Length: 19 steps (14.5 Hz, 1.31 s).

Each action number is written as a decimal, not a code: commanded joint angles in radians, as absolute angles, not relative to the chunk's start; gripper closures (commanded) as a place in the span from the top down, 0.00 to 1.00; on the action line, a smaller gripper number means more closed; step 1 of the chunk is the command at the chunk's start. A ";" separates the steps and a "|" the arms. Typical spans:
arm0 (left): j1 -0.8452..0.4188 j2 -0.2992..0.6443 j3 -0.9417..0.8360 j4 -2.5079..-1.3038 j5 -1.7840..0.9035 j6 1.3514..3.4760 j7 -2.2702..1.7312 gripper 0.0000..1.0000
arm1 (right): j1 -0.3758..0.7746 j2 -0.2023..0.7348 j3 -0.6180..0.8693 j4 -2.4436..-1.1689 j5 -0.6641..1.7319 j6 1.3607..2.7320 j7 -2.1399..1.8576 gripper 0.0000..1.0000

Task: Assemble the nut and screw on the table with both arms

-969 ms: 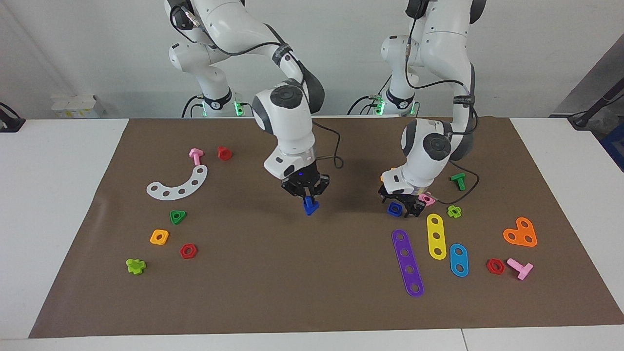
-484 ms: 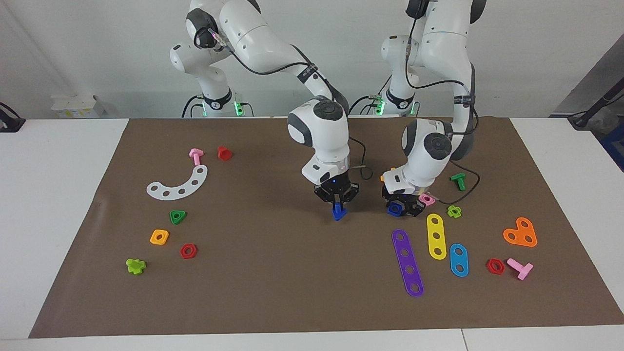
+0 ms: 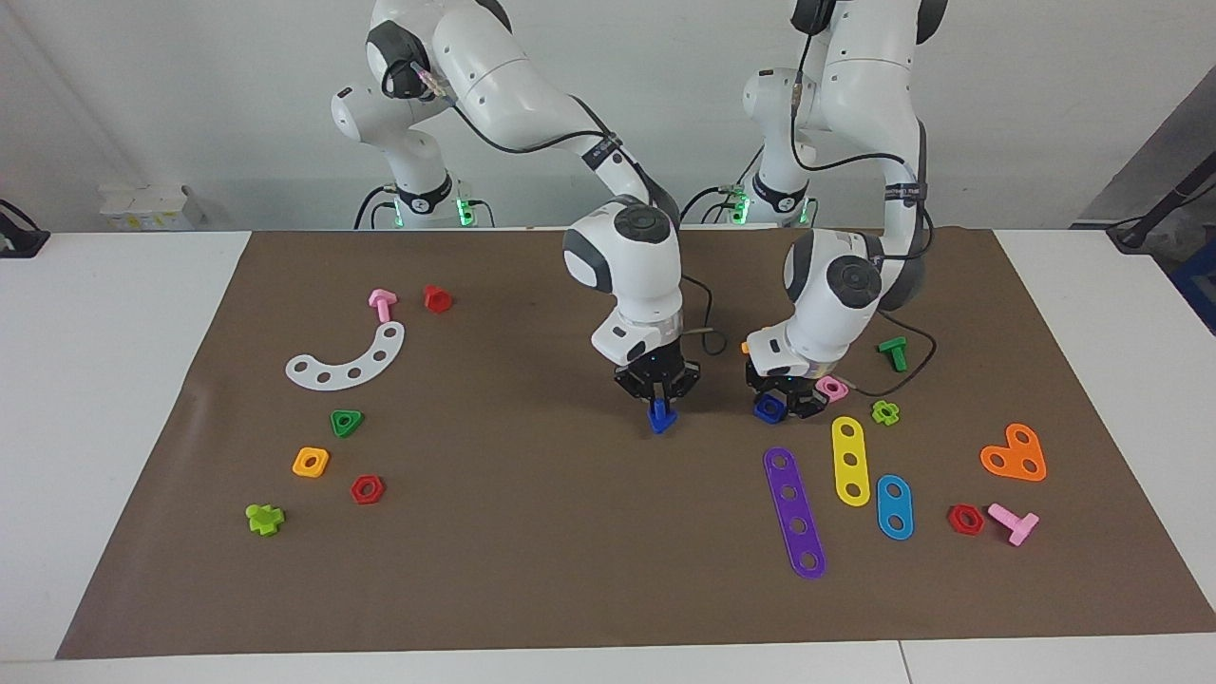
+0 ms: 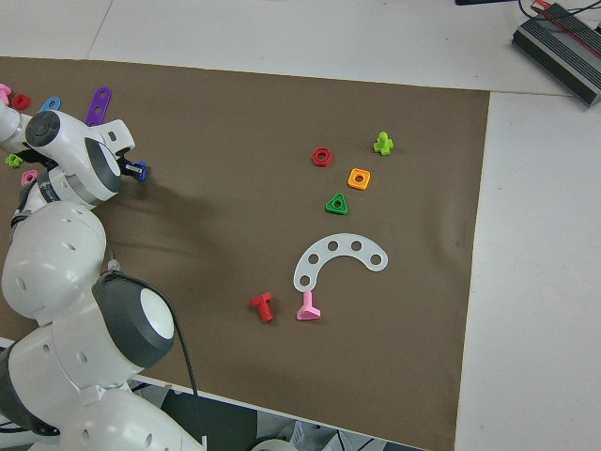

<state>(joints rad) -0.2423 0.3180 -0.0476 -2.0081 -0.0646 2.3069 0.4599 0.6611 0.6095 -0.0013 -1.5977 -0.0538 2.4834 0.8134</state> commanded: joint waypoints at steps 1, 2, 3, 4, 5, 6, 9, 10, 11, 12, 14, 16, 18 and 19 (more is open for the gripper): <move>-0.235 0.336 -0.043 -1.947 -0.072 2.228 0.387 0.08 | 0.663 0.592 -0.006 -1.631 -0.074 2.508 0.842 0.99; -0.235 0.339 -0.043 -1.921 -0.071 2.203 0.350 0.05 | 0.664 0.591 -0.009 -1.622 -0.074 2.502 0.853 1.00; -0.238 0.342 -0.043 -1.904 -0.072 2.182 0.303 0.04 | 0.654 0.568 -0.011 -1.620 -0.074 2.499 0.853 1.00; -0.241 0.350 -0.043 -1.884 -0.072 2.166 0.255 0.04 | 0.640 0.524 -0.015 -1.623 -0.072 2.484 0.848 1.00; -0.247 0.353 -0.043 -1.867 -0.072 2.146 0.197 0.04 | 0.611 0.479 -0.015 -1.626 -0.072 2.438 0.842 1.00; -0.252 0.354 -0.044 -1.850 -0.075 2.132 0.117 0.04 | 0.574 0.433 -0.014 -1.626 -0.072 2.381 0.833 1.00; -0.320 0.374 -0.045 -1.797 -0.077 2.106 -0.143 0.08 | 0.471 0.327 -0.012 -1.626 -0.072 2.251 0.711 1.00; -0.337 0.377 -0.044 -1.775 -0.077 2.100 -0.219 0.08 | 0.436 0.299 -0.012 -1.626 -0.071 2.214 0.651 1.00; -0.359 0.391 -0.046 -1.744 -0.078 2.092 -0.279 0.12 | 0.402 0.275 -0.012 -1.626 -0.068 2.179 0.591 1.00; -0.391 0.396 -0.046 -1.714 -0.083 2.082 -0.329 0.12 | 0.365 0.252 -0.012 -1.626 -0.055 2.148 0.544 1.00; -0.416 0.411 -0.046 -1.688 -0.106 2.074 -0.376 0.12 | 0.298 0.201 -0.012 -1.626 -0.054 2.068 0.453 1.00; -0.457 0.449 -0.044 -1.608 -0.120 2.024 -0.431 0.10 | 0.232 0.158 -0.011 -1.626 -0.052 1.990 0.410 1.00; -0.489 0.488 -0.044 -1.548 -0.121 2.013 -0.475 0.10 | 0.193 0.117 -0.011 -1.624 -0.051 1.933 0.346 1.00; -0.492 0.489 -0.044 -1.545 -0.123 2.014 -0.483 0.10 | 0.175 0.100 -0.011 -1.621 -0.051 1.905 0.327 1.00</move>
